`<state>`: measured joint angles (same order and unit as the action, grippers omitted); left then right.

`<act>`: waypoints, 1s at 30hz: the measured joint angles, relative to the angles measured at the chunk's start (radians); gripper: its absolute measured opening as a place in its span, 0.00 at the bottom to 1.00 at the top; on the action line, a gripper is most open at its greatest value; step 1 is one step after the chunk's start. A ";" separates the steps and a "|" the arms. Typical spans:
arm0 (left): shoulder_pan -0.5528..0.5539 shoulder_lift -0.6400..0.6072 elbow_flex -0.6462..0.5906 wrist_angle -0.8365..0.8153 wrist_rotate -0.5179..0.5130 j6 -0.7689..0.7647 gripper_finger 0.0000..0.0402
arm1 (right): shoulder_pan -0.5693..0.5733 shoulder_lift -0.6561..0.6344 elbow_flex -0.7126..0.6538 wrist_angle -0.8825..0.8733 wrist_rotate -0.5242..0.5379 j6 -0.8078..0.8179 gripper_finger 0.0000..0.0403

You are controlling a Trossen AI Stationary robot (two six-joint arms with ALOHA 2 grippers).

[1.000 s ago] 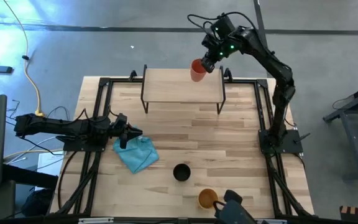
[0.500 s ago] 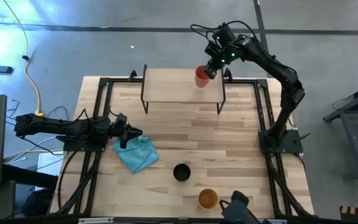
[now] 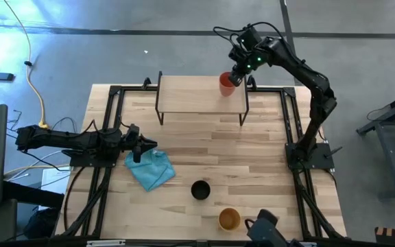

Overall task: Stack small to large cups/mugs on shelf
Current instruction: Put the orange cup on the shelf

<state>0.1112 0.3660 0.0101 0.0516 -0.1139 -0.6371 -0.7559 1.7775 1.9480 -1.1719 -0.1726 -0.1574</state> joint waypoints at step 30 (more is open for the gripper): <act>0.000 0.000 0.000 0.000 0.000 -0.023 0.14 | -0.010 0.023 0.000 -0.039 -0.021 0.021 0.00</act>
<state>0.1112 0.3660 0.0101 0.0517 -0.1135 -0.6603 -0.7654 1.8005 1.9480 -1.2104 -0.1933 -0.1359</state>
